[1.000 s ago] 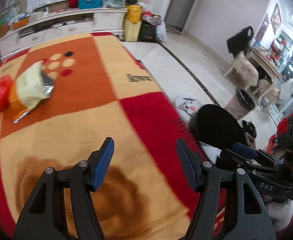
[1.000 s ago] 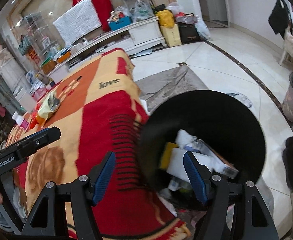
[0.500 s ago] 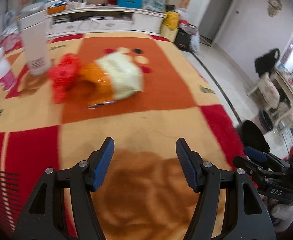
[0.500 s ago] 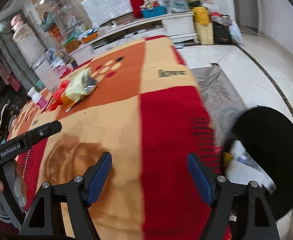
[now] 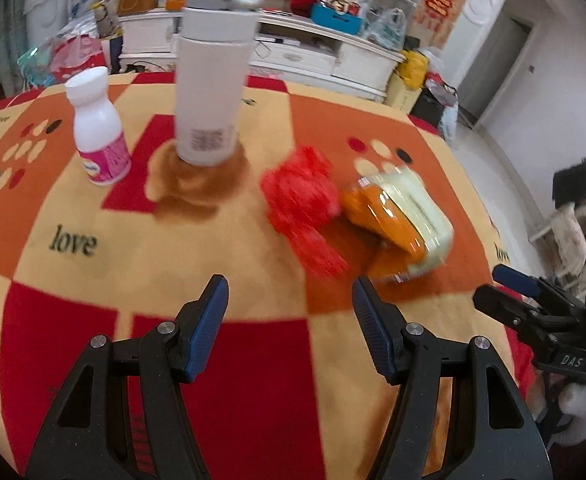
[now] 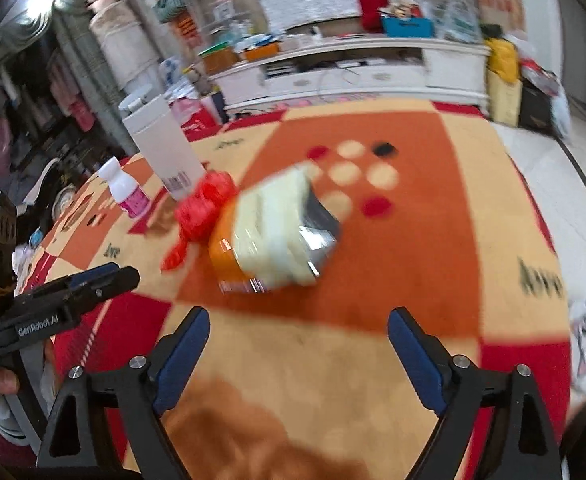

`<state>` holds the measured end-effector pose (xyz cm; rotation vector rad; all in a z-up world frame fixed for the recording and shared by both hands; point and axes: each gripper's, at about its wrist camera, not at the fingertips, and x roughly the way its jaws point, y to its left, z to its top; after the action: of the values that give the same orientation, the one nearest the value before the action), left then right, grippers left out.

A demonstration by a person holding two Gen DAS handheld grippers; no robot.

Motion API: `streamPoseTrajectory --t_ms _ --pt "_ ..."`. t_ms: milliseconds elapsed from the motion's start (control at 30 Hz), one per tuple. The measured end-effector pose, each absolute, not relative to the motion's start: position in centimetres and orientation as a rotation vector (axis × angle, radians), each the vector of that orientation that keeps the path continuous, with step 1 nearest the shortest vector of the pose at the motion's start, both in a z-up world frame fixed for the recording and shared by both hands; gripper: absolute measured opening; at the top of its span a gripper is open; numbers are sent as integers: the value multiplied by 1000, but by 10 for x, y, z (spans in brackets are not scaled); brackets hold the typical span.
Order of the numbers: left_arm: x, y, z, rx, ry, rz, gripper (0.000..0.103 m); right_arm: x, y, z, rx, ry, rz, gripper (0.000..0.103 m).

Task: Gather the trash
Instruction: 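Grasp the red plastic bag with the left tool while the right tool grasps the orange-and-cream snack bag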

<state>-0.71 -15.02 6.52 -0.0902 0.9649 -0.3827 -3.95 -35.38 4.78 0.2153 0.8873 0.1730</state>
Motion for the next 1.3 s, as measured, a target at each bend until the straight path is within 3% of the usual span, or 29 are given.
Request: streamPoseTrajectory --t_ms 300,367,400,533,667,733,1300 --pt "46 -153 66 -198 964 -407 66 32 -317 31 65 953 218 91" --pt "56 -161 62 -201 974 -411 66 34 -322 23 81 967 229 79" --pt "60 -167 58 -197 983 -412 66 32 -328 20 120 957 249 65" --pt "72 -184 47 -156 998 -369 66 18 -345 19 188 922 252 60" --pt "81 -189 29 -184 1024 -343 64 -5 -352 27 181 896 250 59" --pt "80 -193 24 -186 1045 -364 42 -16 -355 31 187 883 251 59" --pt "-67 -204 62 -97 973 -518 39 -128 -367 49 196 823 205 59"
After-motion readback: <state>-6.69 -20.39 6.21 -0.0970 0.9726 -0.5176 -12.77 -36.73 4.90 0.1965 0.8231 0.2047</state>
